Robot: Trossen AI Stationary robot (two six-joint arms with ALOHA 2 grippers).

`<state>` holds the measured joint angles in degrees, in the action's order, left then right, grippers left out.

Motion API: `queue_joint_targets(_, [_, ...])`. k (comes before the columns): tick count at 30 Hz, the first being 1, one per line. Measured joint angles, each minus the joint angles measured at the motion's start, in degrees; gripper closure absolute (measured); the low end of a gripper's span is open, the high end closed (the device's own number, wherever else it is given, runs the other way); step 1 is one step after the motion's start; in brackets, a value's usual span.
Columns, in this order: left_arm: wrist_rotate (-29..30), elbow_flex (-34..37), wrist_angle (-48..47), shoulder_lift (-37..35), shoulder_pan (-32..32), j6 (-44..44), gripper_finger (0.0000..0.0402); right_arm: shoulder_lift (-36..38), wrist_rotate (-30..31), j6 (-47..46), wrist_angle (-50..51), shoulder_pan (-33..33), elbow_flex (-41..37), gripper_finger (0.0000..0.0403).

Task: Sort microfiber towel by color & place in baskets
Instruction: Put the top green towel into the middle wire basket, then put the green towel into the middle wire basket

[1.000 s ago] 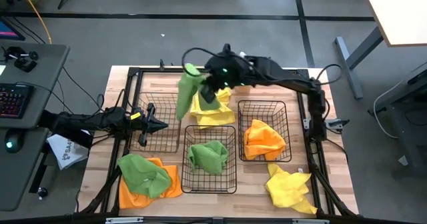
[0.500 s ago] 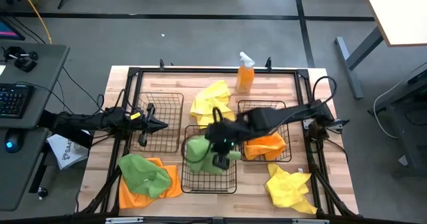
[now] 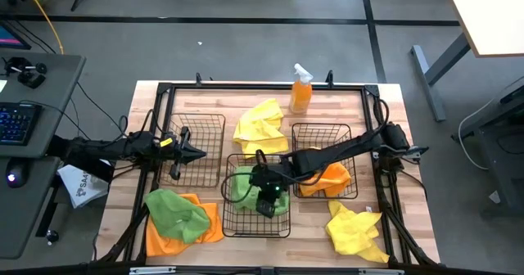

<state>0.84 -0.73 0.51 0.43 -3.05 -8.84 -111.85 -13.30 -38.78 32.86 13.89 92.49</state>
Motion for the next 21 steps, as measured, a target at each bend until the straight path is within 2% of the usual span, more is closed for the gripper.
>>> queue_joint_targets(2, [0.0,0.0,0.0,0.0,0.0,0.0,0.0401,0.0,0.8,-1.7,-0.1,-0.4,-0.1,0.038])
queue_joint_targets(5, [0.0,0.0,0.0,0.0,0.0,0.0,0.0401,0.0,0.6,-2.8,0.0,-0.8,0.4,0.0337])
queue_joint_targets(13, [0.0,0.0,0.0,0.0,0.0,0.0,0.0401,0.0,-2.4,5.4,2.6,-0.3,8.0,0.0172])
queue_joint_targets(17, [0.0,0.0,0.0,0.0,0.0,0.0,0.0401,0.0,-1.2,10.3,13.3,-0.4,15.6,0.0124])
queue_joint_targets(21, [0.2,0.0,0.2,0.0,0.0,1.7,0.0401,0.0,4.5,15.7,27.6,-0.7,23.3,0.0116])
